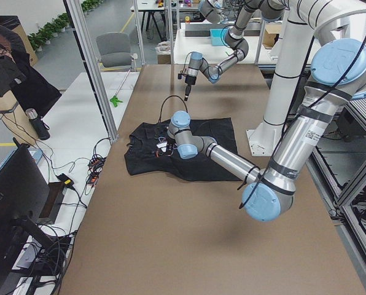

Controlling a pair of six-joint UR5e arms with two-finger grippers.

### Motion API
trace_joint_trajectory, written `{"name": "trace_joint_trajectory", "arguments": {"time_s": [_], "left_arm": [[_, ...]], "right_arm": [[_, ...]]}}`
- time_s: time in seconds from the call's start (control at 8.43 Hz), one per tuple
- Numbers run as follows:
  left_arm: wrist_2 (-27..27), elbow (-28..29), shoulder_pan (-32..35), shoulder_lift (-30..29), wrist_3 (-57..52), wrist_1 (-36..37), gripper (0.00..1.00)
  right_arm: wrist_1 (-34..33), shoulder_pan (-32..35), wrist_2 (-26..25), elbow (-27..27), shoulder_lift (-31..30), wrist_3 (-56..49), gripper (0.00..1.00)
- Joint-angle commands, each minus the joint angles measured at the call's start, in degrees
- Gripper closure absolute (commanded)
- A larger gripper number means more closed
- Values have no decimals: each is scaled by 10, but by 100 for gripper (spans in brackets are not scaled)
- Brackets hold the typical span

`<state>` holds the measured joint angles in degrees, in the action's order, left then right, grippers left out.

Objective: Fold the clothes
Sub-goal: 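Move both grippers down toward the shirt hem corners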

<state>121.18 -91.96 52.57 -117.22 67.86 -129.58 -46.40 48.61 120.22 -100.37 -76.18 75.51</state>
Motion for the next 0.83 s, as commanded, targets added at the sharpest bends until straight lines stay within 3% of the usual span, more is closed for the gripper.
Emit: {"name": "trace_joint_trajectory", "arguments": {"time_s": [0.0, 0.24, 0.36, 0.47, 0.71], "left_arm": [[13, -97, -33, 144, 97, -118, 6], [-36, -158, -73, 242, 113, -143, 6], [-107, -193, -129, 290, 113, -142, 6], [-160, -210, -173, 313, 113, -141, 6], [-195, -215, -194, 340, 113, -142, 6]], "right_arm": [[108, -75, 2, -68, -94, 146, 6], [153, -122, -1, -75, -133, 148, 6], [154, -145, -5, -77, -147, 146, 6], [155, -181, -29, -90, -155, 146, 6], [155, -286, -127, -98, -161, 141, 6]]}}
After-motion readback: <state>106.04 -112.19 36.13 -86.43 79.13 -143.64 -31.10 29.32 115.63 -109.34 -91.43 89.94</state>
